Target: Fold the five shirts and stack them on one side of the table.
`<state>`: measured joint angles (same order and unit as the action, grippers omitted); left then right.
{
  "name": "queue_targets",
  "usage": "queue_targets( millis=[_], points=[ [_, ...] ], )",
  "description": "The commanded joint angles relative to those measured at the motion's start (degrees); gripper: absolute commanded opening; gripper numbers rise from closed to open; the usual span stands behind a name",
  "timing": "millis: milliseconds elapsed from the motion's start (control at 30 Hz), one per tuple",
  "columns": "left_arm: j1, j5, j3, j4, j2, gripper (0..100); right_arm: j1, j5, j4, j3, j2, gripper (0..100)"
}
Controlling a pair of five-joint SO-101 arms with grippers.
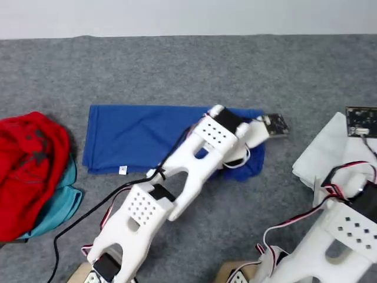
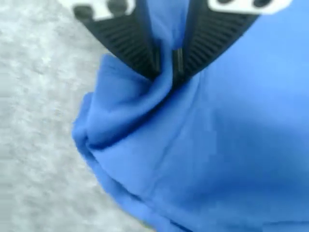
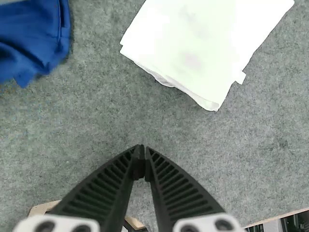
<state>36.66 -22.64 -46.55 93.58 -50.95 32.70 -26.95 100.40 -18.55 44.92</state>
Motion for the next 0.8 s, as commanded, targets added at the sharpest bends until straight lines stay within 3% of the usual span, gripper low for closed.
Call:
queue_targets(
  millis=[0,200,433,767],
  points=[
    [-2.5,-0.4,-2.2,-3.8,1.4,1,0.6,-0.3,1.1,-0.8,0.5,1.1],
    [-3.8,-0.3,-1.8,-7.8,1.4,1,0.5,-0.3,1.1,-4.8,0.9,1.1],
    [-4.0,0.0,-1.8,-10.5,1.3,15,0.6,-0.3,-0.6,-4.9,0.9,1.1],
    [-10.1,1.1,-2.2,-18.7,-2.5,19,0.6,-0.4,-1.2,-5.0,0.5,1.1]
  ],
)
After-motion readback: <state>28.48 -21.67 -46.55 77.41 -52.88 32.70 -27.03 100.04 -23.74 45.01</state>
